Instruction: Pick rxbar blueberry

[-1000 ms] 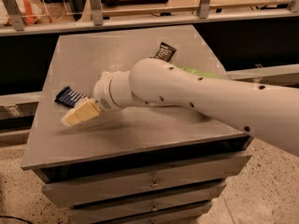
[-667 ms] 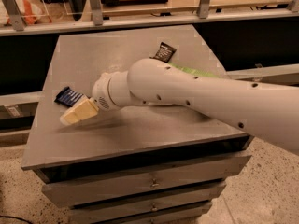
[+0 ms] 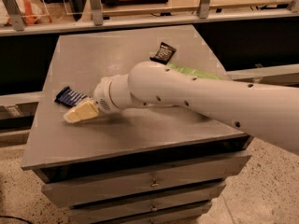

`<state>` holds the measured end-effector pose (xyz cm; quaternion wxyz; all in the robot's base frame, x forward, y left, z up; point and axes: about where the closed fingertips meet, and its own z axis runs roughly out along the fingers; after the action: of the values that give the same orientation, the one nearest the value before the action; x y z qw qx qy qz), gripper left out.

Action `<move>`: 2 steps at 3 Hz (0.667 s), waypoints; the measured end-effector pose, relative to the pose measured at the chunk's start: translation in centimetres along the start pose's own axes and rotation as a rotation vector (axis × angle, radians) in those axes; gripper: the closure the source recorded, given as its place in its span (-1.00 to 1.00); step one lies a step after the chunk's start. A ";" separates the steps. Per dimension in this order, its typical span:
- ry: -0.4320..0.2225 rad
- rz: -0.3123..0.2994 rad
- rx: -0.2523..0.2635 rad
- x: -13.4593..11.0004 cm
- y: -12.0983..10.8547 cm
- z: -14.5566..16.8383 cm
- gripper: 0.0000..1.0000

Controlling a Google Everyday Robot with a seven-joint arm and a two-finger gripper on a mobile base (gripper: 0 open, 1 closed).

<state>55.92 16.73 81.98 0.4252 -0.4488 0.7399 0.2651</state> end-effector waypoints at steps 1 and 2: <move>-0.011 -0.018 -0.017 0.0 0.3 0.2 -0.17; -0.016 -0.025 -0.022 0.0 0.4 0.2 0.28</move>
Offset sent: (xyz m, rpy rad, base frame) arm -0.0022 0.0049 -0.0006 0.0250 -0.0550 0.0744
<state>55.67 17.09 81.91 0.4295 -0.4605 0.7279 0.2713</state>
